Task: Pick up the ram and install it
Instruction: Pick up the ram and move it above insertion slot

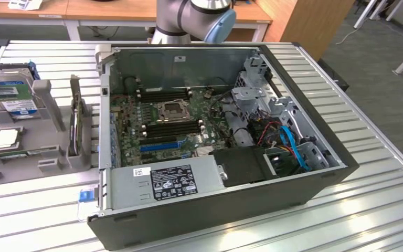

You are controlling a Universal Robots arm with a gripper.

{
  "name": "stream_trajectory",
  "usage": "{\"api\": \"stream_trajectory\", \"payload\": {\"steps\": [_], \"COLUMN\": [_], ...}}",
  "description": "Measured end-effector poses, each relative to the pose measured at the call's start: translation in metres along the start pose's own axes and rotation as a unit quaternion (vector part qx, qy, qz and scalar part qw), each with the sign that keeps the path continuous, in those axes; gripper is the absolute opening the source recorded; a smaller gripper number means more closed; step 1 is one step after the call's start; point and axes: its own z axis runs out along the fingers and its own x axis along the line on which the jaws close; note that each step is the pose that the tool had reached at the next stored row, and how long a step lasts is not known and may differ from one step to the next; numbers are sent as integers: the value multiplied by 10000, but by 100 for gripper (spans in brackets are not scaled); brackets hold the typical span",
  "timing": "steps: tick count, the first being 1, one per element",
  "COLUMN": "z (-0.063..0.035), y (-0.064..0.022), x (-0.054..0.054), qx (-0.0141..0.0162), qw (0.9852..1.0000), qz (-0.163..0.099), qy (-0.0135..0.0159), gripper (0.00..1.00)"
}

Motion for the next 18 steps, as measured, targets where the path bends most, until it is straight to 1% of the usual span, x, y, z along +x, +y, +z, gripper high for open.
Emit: {"api": "stream_trajectory", "payload": {"steps": [18], "z": [-12], "y": [-319], "x": [0], "qx": [1], "qw": [10000], "qz": [0], "qy": [0], "gripper": [12]}}
